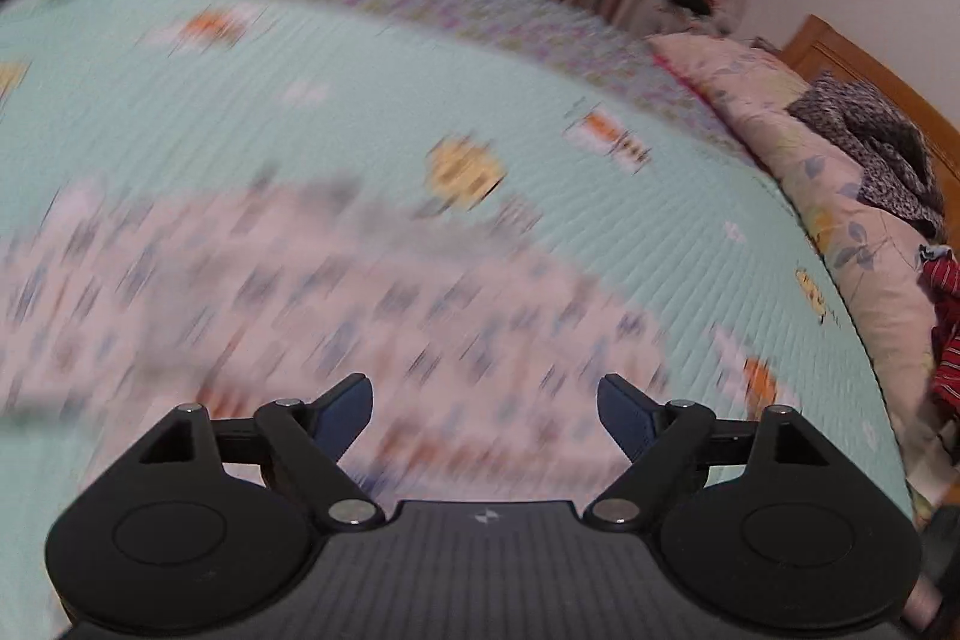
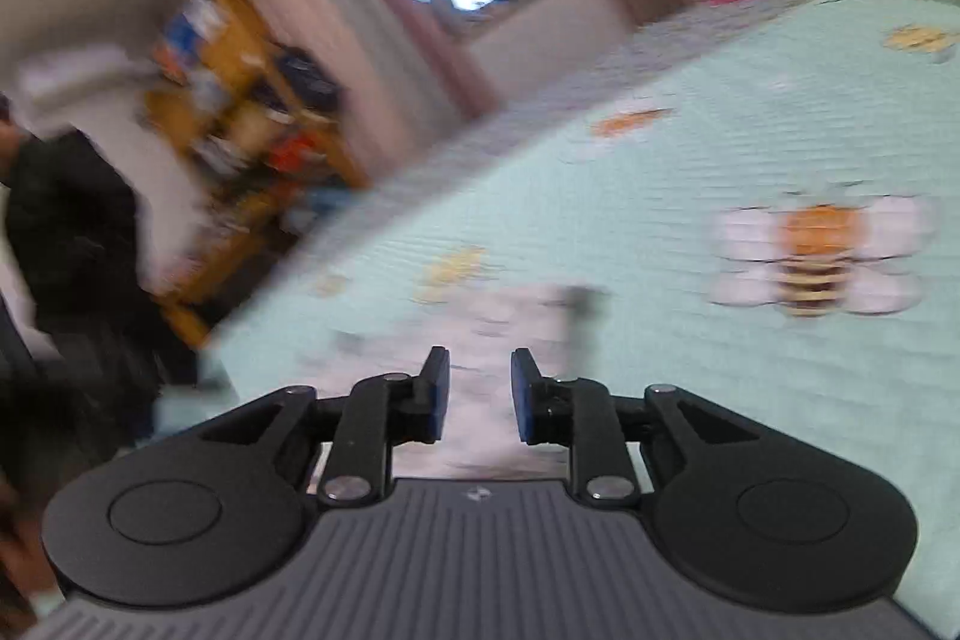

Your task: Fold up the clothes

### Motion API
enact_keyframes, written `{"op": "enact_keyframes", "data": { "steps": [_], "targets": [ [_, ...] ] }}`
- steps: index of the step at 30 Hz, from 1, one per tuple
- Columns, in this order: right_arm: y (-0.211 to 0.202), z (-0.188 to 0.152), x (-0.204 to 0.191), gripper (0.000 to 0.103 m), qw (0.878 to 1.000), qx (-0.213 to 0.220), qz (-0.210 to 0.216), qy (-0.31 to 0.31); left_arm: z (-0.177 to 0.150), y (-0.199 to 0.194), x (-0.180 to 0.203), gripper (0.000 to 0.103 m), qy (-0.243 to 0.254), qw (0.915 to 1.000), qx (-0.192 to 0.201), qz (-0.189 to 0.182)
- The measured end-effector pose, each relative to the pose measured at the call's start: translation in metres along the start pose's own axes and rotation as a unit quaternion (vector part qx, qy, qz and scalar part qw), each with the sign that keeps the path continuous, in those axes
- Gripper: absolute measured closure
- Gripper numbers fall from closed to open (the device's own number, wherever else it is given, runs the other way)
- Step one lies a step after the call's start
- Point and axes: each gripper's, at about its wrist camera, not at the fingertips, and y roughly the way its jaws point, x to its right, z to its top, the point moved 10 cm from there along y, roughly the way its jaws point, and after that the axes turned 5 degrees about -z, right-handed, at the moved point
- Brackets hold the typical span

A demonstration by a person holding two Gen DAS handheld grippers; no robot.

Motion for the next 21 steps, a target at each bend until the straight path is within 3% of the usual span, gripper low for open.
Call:
{"op": "enact_keyframes", "data": {
  "steps": [2, 3, 4, 5, 7, 9, 13, 14, 16, 17, 19, 21],
  "targets": [
    [0.022, -0.021, 0.001, 0.07, 0.997, -0.044, 0.046, 0.041, -0.032, -0.011, -0.021, 0.019, -0.024, 0.9996, -0.013, -0.006],
    [0.038, -0.04, 0.016, 0.074, 0.994, -0.081, 0.025, 0.07, -0.048, -0.016, -0.028, 0.019, -0.033, 0.9992, -0.021, -0.011],
    [0.045, -0.054, 0.033, 0.095, 0.991, -0.103, -0.012, 0.088, -0.061, -0.02, -0.03, 0.019, -0.02, 0.9993, -0.029, -0.012],
    [0.041, -0.053, 0.039, 0.103, 0.99, -0.096, -0.019, 0.102, -0.074, -0.024, -0.031, 0.019, -0.004, 0.9992, -0.037, -0.013],
    [0.029, -0.045, 0.04, 0.097, 0.991, -0.084, -0.056, 0.084, -0.093, -0.029, -0.032, 0.019, 0.022, 0.9986, -0.046, -0.017],
    [0.016, -0.029, 0.024, 0.083, 0.994, -0.062, -0.081, 0.033, -0.103, -0.033, -0.031, 0.019, 0.043, 0.9978, -0.045, -0.024],
    [0.022, -0.016, -0.014, 0.066, 0.998, -0.061, -0.011, 0.024, -0.113, -0.034, -0.03, 0.017, 0.055, 0.9967, -0.046, -0.038],
    [0.032, -0.019, -0.011, 0.064, 0.996, -0.077, -0.014, 0.03, -0.115, -0.036, -0.029, 0.017, 0.062, 0.9962, -0.047, -0.04],
    [0.053, -0.037, 0.017, 0.067, 0.988, -0.121, -0.085, 0.039, -0.12, -0.041, -0.028, 0.016, 0.075, 0.995, -0.049, -0.044],
    [0.055, -0.043, 0.028, 0.092, 0.986, -0.122, -0.109, 0.045, -0.122, -0.045, -0.029, 0.015, 0.078, 0.9944, -0.048, -0.051],
    [0.046, -0.041, 0.029, 0.09, 0.985, -0.107, -0.118, 0.069, -0.124, -0.05, -0.031, 0.012, 0.085, 0.9936, -0.044, -0.061],
    [0.039, -0.038, 0.013, 0.078, 0.985, -0.094, -0.129, 0.058, -0.126, -0.051, -0.033, 0.009, 0.089, 0.9931, -0.041, -0.064]
  ]
}}
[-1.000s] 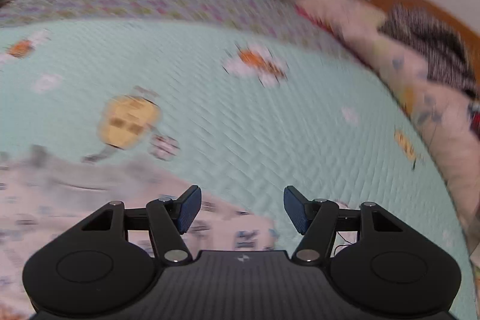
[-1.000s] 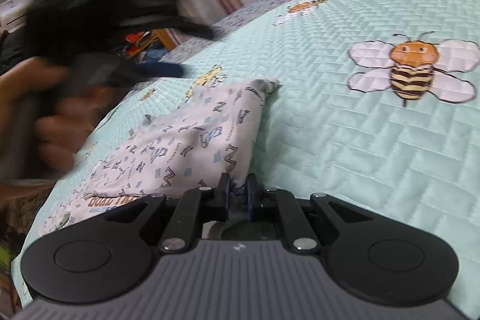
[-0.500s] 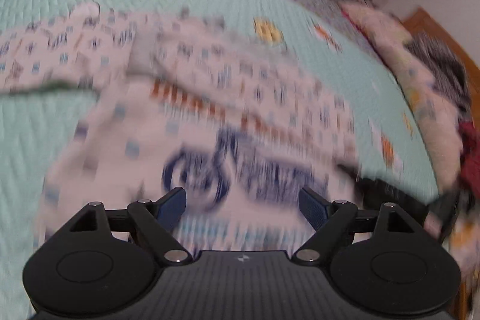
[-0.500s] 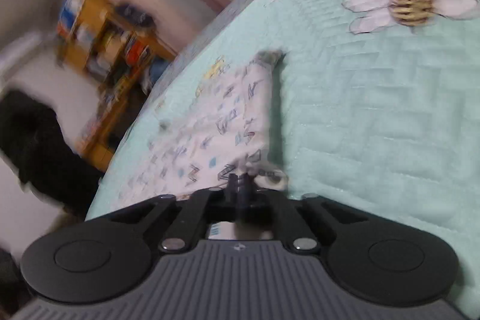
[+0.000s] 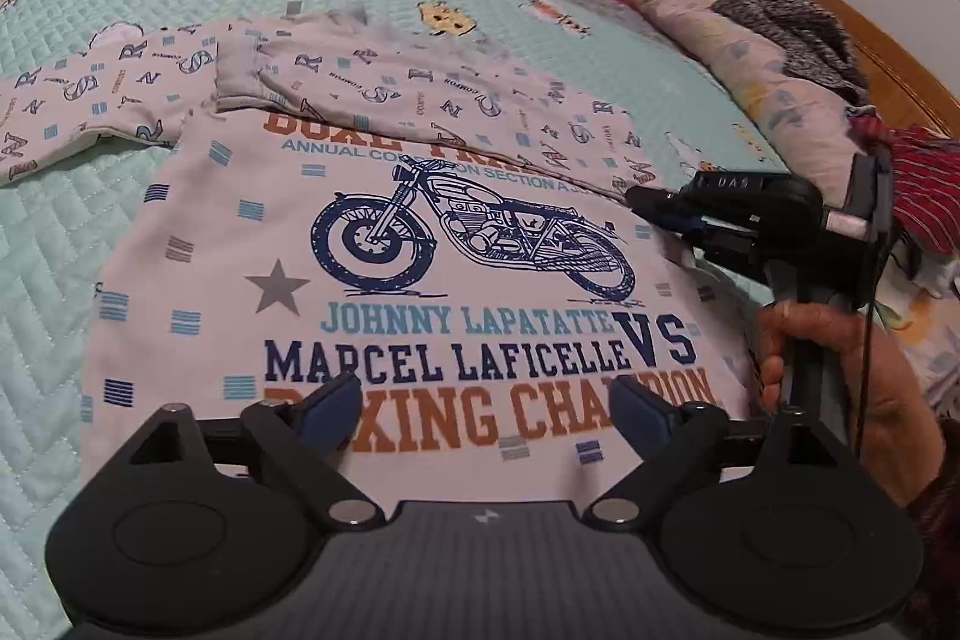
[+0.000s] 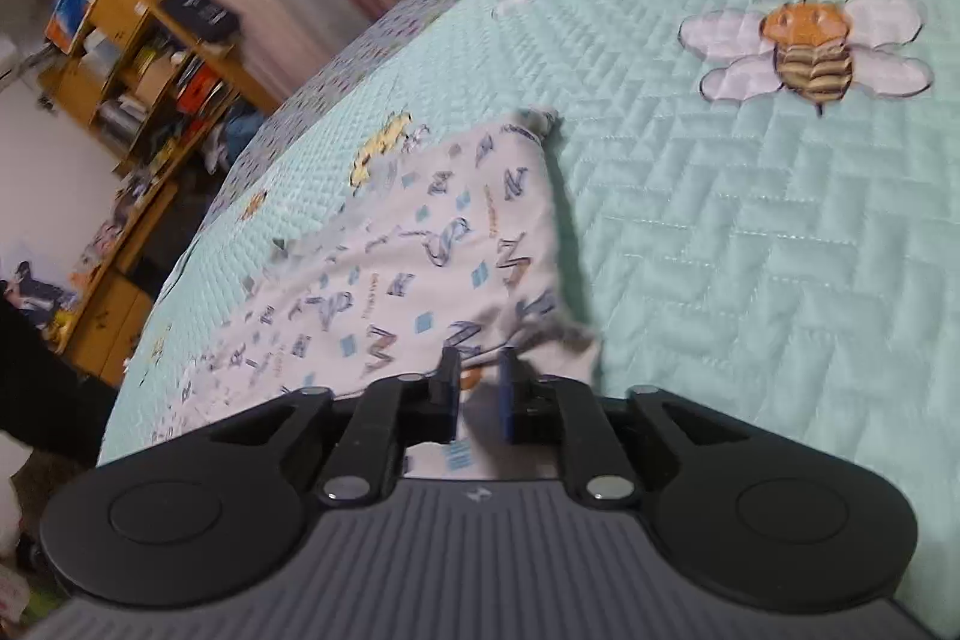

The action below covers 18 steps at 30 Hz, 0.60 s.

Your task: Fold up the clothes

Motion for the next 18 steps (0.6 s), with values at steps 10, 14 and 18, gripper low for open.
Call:
{"op": "enact_keyframes", "data": {
  "steps": [10, 14, 18],
  "targets": [
    [0.045, -0.026, -0.19, 0.075, 0.975, -0.069, 0.174, -0.119, -0.016, -0.005, -0.004, 0.008, 0.003, 0.9993, 0.008, -0.038],
    [0.097, -0.046, -0.237, 0.076, 0.962, -0.11, 0.204, -0.146, -0.013, -0.005, -0.008, 0.006, -0.011, 0.998, 0.004, -0.063],
    [0.147, -0.074, -0.239, 0.084, 0.958, -0.155, 0.15, -0.188, -0.012, -0.002, -0.005, 0.004, 0.001, 0.9975, -0.008, -0.07]
  ]
}}
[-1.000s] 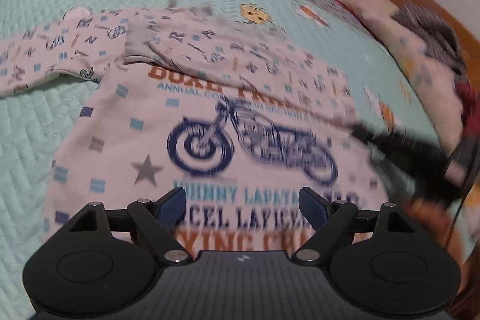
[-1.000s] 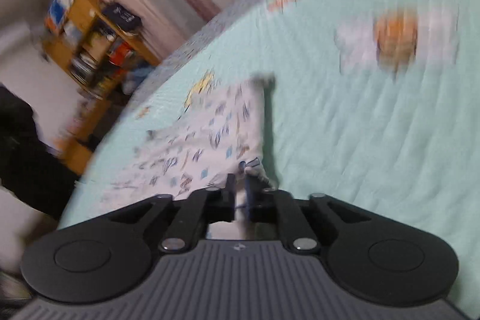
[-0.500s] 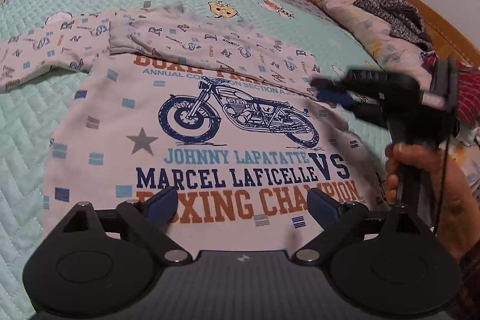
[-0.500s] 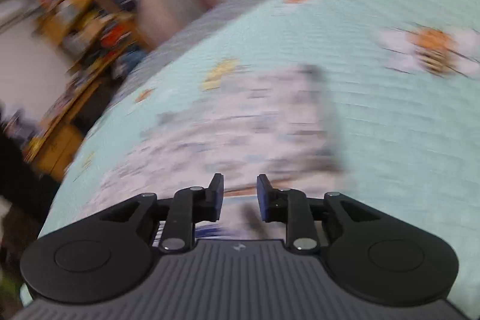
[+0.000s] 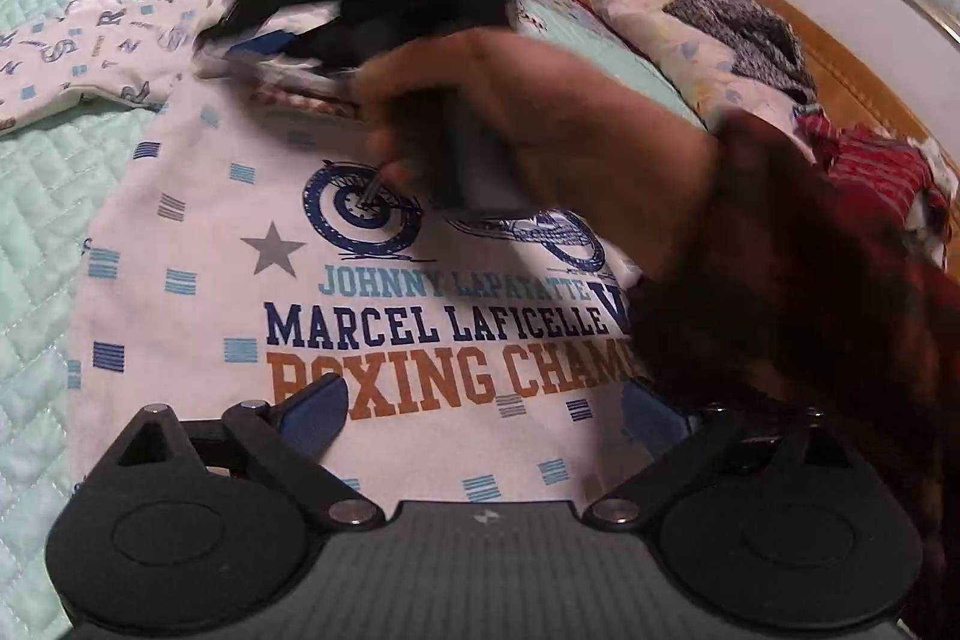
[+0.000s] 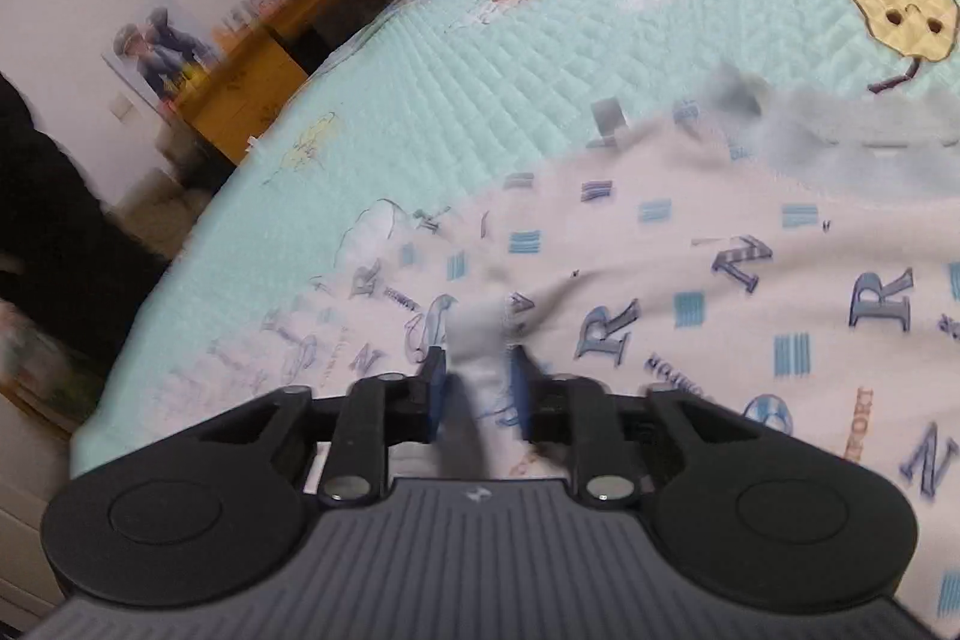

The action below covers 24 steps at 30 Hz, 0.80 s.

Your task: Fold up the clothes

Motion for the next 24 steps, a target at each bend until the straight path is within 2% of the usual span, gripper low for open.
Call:
{"op": "enact_keyframes", "data": {
  "steps": [2, 4, 7, 9, 10, 11, 12, 14, 15, 17, 20, 24],
  "targets": [
    [-0.011, 0.007, -0.003, 0.082, 1.0, 0.002, 0.007, 0.015, 0.002, 0.001, 0.0, 0.002, 0.0, 1.0, -0.004, -0.004],
    [-0.032, 0.018, -0.01, 0.082, 0.999, 0.032, 0.022, 0.011, 0.005, 0.003, -0.002, 0.002, -0.008, 0.9999, -0.005, -0.008],
    [-0.049, 0.029, 0.001, 0.081, 0.997, 0.062, 0.021, 0.031, 0.008, 0.006, -0.004, 0.002, -0.02, 0.9998, -0.006, -0.005],
    [-0.025, 0.023, 0.027, 0.079, 0.999, 0.013, -0.025, 0.045, 0.007, 0.007, -0.002, 0.002, -0.018, 0.9998, -0.008, 0.002],
    [-0.019, 0.021, 0.038, 0.084, 0.998, -0.002, -0.04, 0.055, 0.006, 0.007, -0.002, 0.002, -0.014, 0.9998, -0.009, 0.009],
    [-0.027, 0.019, 0.044, 0.097, 0.997, 0.008, -0.032, 0.074, 0.005, 0.005, -0.001, 0.002, -0.012, 0.9998, -0.009, 0.014],
    [-0.034, 0.017, 0.05, 0.091, 0.995, 0.018, -0.024, 0.092, 0.003, 0.004, 0.0, 0.002, -0.01, 0.9997, -0.009, 0.019],
    [-0.061, 0.012, 0.049, 0.088, 0.992, 0.05, 0.014, 0.119, 0.002, 0.001, 0.002, 0.002, -0.008, 0.9996, -0.009, 0.027],
    [-0.08, 0.005, 0.045, 0.088, 0.989, 0.066, 0.036, 0.125, 0.002, 0.0, 0.002, 0.002, -0.01, 0.9995, -0.008, 0.029],
    [-0.115, -0.014, 0.047, 0.088, 0.985, 0.087, 0.05, 0.138, 0.003, -0.002, 0.001, 0.003, -0.016, 0.9993, -0.005, 0.033],
    [-0.165, -0.055, 0.052, 0.087, 0.985, 0.107, 0.027, 0.132, 0.001, -0.006, 0.002, 0.004, -0.023, 0.9984, -0.008, 0.051],
    [-0.215, -0.116, 0.057, 0.083, 0.987, 0.117, -0.075, 0.083, -0.004, -0.012, 0.004, 0.004, -0.033, 0.9961, -0.016, 0.08]
  ]
}}
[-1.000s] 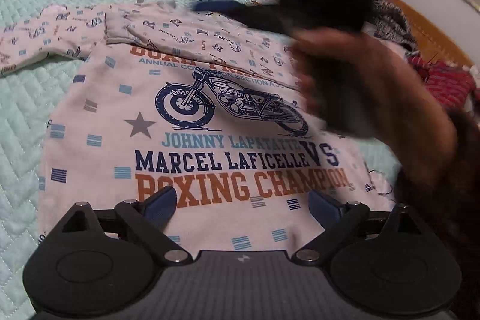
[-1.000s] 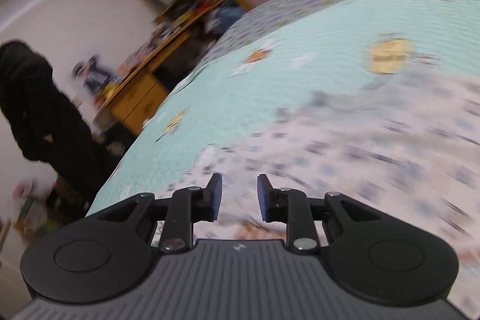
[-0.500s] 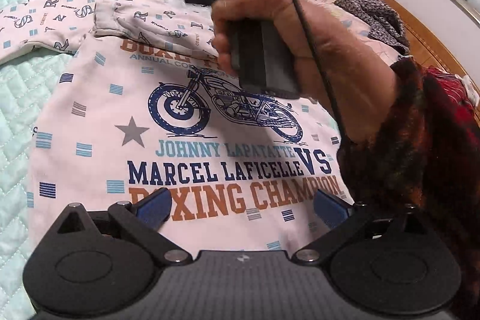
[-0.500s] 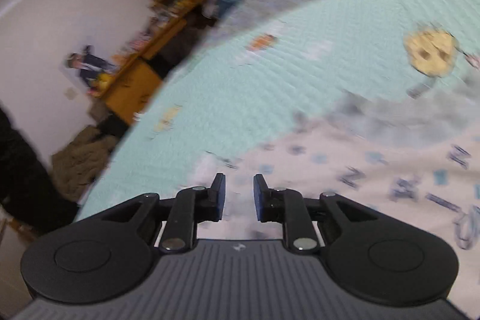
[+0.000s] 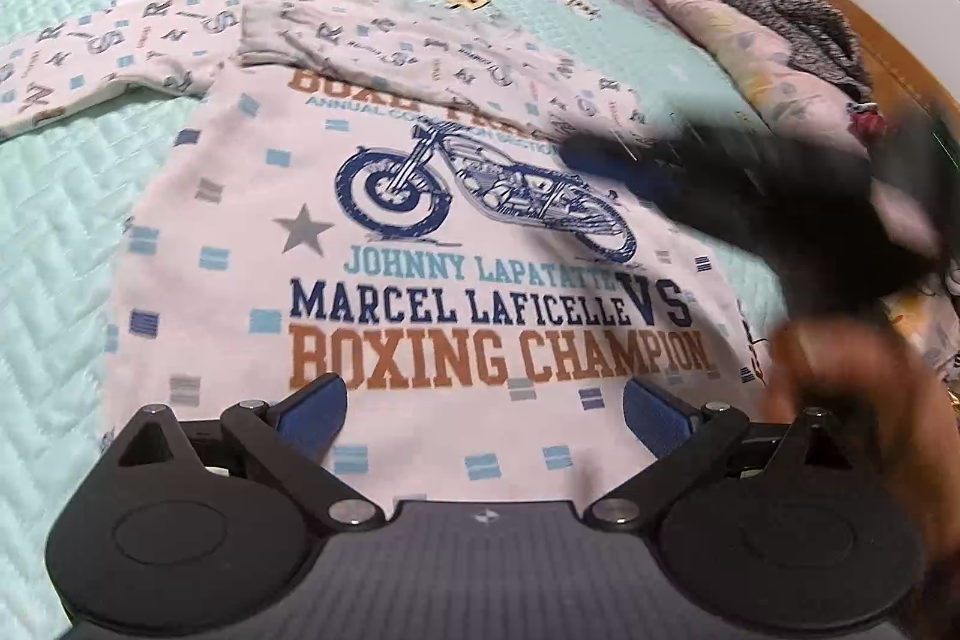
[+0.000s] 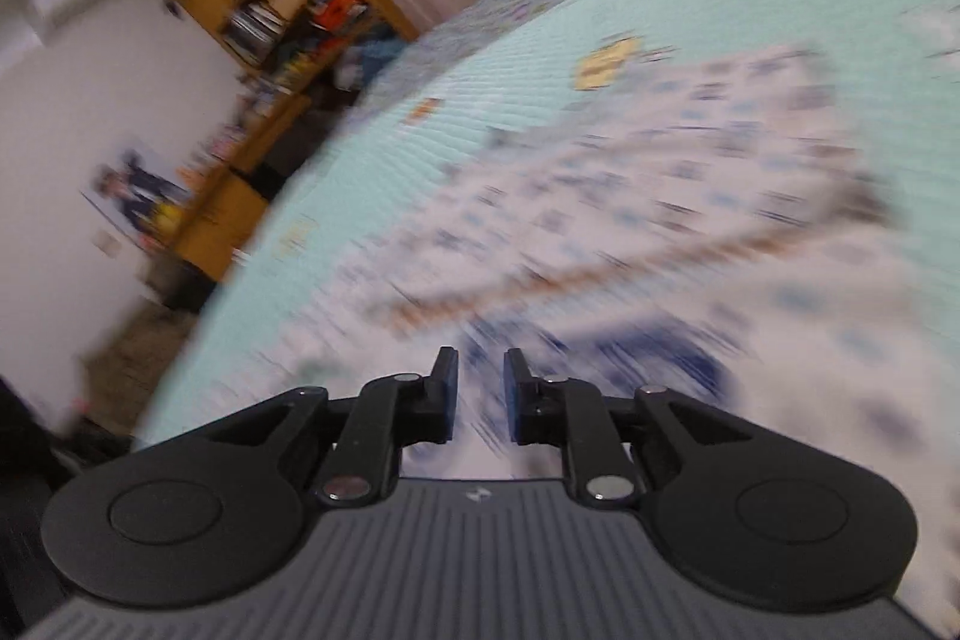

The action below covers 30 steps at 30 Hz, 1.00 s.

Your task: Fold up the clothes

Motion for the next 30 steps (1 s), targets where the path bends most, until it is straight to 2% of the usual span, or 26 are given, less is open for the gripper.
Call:
{"op": "enact_keyframes", "data": {
  "steps": [2, 5, 6, 9, 12, 16, 18, 20, 25, 28, 30],
  "targets": [
    [-0.021, -0.024, 0.003, 0.082, 0.999, 0.004, -0.028, -0.031, -0.003, -0.005, 0.001, 0.004, 0.0, 0.9998, -0.001, 0.02],
    [-0.033, -0.064, 0.012, 0.082, 0.997, -0.018, -0.061, -0.052, -0.012, -0.007, 0.001, 0.003, 0.019, 0.9979, -0.01, 0.061],
    [-0.033, -0.076, 0.014, 0.082, 0.996, -0.029, -0.066, -0.056, -0.015, -0.006, 0.001, 0.003, 0.023, 0.9972, -0.015, 0.07],
    [-0.056, -0.096, 0.014, 0.082, 0.995, -0.027, -0.07, -0.068, -0.028, 0.002, -0.004, 0.003, 0.028, 0.9949, -0.032, 0.092],
    [-0.079, -0.092, -0.002, 0.082, 0.991, 0.001, -0.078, -0.113, -0.036, 0.008, -0.007, 0.001, 0.053, 0.9907, -0.036, 0.12],
    [-0.075, -0.098, -0.006, 0.081, 0.986, -0.006, -0.081, -0.144, -0.038, 0.012, -0.005, 0.001, 0.068, 0.9872, -0.04, 0.139],
    [-0.059, -0.117, 0.015, 0.081, 0.988, -0.062, -0.089, -0.111, -0.039, 0.013, -0.005, 0.001, 0.068, 0.9869, -0.041, 0.141],
    [-0.064, -0.118, 0.019, 0.081, 0.993, -0.048, -0.07, -0.087, -0.039, 0.015, -0.005, 0.001, 0.071, 0.9866, -0.043, 0.141],
    [-0.074, -0.111, 0.013, 0.081, 0.994, -0.063, -0.058, -0.068, -0.037, 0.017, -0.004, 0.001, 0.07, 0.9863, -0.048, 0.142],
    [-0.077, -0.1, 0.005, 0.08, 0.995, -0.045, -0.052, -0.065, -0.037, 0.017, -0.005, 0.001, 0.07, 0.9863, -0.052, 0.14],
    [-0.077, -0.097, 0.001, 0.076, 0.995, -0.032, -0.057, -0.074, -0.037, 0.017, -0.005, 0.001, 0.07, 0.9865, -0.054, 0.138]
  ]
}}
